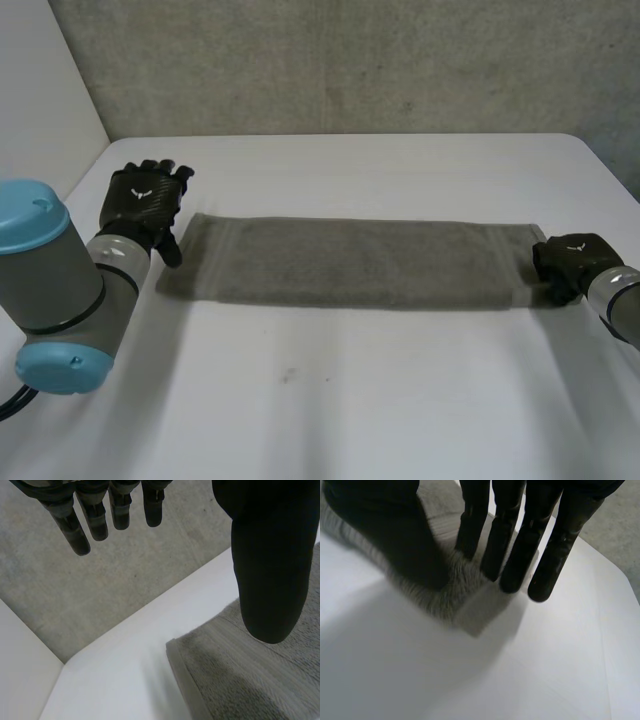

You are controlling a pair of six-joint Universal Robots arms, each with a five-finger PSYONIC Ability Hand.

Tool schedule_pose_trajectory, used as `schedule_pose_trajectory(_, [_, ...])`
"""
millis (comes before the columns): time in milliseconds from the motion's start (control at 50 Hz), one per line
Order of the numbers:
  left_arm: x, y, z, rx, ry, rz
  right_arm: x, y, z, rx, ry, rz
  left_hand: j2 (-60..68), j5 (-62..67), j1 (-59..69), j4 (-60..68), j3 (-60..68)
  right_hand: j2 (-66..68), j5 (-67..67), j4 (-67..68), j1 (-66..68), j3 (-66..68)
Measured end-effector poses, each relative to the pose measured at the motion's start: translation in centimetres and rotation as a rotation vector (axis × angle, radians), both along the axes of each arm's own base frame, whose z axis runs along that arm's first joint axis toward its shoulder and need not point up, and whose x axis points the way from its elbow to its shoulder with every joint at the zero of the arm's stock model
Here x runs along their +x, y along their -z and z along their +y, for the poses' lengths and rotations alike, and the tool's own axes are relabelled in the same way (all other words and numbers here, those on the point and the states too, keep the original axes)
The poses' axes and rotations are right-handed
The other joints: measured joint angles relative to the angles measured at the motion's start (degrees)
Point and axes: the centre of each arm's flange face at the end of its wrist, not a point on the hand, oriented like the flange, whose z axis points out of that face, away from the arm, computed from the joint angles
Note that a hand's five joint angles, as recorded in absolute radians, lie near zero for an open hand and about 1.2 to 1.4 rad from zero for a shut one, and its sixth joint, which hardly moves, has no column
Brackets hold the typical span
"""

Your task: Fold the towel.

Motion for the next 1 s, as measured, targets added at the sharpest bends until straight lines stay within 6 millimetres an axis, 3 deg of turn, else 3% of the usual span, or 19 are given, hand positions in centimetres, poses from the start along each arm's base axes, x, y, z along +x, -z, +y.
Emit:
schedule_pose_trajectory(20, [0.0, 0.2, 0.1, 0.006, 0.000, -0.002, -0.3, 0.3, -0.3, -0.006, 0.006, 0.005, 0.00, 0.00, 0.00, 0.00, 0.00, 19.12, 18.71, 19.06, 14.04, 18.74])
schedule_pose_trajectory(180, [0.1, 0.6, 0.3, 0.020, -0.001, -0.009, -2.6, 0.2, -1.8, -0.057, 0.060, 0.109, -0.03, 0.00, 0.00, 0.00, 0.00, 20.81, 20.50, 21.86, 14.16, 21.16])
schedule_pose_trajectory(320, [0.3, 0.5, 0.5, 0.021, -0.006, -0.009, -6.8, -2.0, -3.6, -0.141, 0.164, 0.278, -0.03, 0.00, 0.00, 0.00, 0.00, 20.81, 21.11, 21.87, 14.16, 21.15])
schedule_pose_trajectory(440, [0.5, 0.4, 0.7, 0.022, -0.010, -0.009, -7.3, -4.2, -4.5, -0.211, 0.191, 0.290, -0.04, 0.00, 0.00, 0.00, 0.00, 20.81, 21.26, 21.87, 14.16, 21.15])
schedule_pose_trajectory(540, [0.9, 0.2, 0.9, 0.019, -0.018, -0.008, -2.9, -8.0, -4.3, -0.328, 0.117, 0.185, -0.04, 0.00, 0.00, -0.01, 0.00, 20.81, 21.56, 21.88, 14.16, 21.19])
schedule_pose_trajectory(660, [1.4, -0.7, 1.2, 0.001, -0.030, 0.004, 7.1, -10.6, -1.4, -0.417, -0.135, 0.034, -0.05, 0.00, 0.00, -0.06, 0.00, 20.81, 21.65, 21.89, 14.16, 21.93])
schedule_pose_trajectory(680, [1.5, -1.0, 1.2, -0.005, -0.034, 0.011, 10.4, -10.6, 0.1, -0.431, -0.237, -0.002, -0.05, 0.00, 0.00, -0.06, 0.00, 20.81, 21.67, 21.89, 14.16, 21.96])
schedule_pose_trajectory(700, [1.6, -1.1, 1.3, -0.008, -0.035, 0.015, 11.6, -10.6, 0.7, -0.436, -0.275, -0.014, -0.05, 0.00, 0.00, -0.06, 0.00, 20.81, 21.67, 21.89, 14.16, 21.97])
schedule_pose_trajectory(760, [1.7, -1.5, 1.4, -0.013, -0.039, 0.028, 15.4, -10.2, 2.7, -0.448, -0.401, -0.051, -0.05, 0.00, 0.00, -0.06, 0.00, 20.81, 21.67, 21.89, 14.16, 21.97])
schedule_pose_trajectory(780, [1.8, -1.6, 1.4, -0.016, -0.041, 0.037, 18.1, -9.7, 4.5, -0.455, -0.497, -0.077, -0.05, 0.00, 0.00, -0.06, 0.00, 20.81, 21.75, 21.89, 14.16, 21.97])
schedule_pose_trajectory(840, [1.9, -1.9, 1.6, -0.015, -0.044, 0.060, 22.9, -7.8, 8.3, -0.457, -0.683, -0.122, -0.05, 0.00, 0.00, -0.06, 0.00, 20.81, 21.71, 21.90, 14.16, 21.96])
schedule_pose_trajectory(920, [1.9, -1.8, 1.8, -0.007, -0.045, 0.076, 26.4, -4.7, 11.8, -0.434, -0.836, -0.151, -0.05, 0.00, 0.00, -0.06, 0.00, 20.81, 21.79, 21.90, 14.16, 21.97])
schedule_pose_trajectory(1000, [1.9, -1.6, 2.0, 0.002, -0.041, 0.079, 28.0, -2.3, 14.0, -0.399, -0.909, -0.157, -0.05, 0.00, 0.00, -0.06, 0.00, 20.81, 21.79, 21.90, 14.16, 21.97])
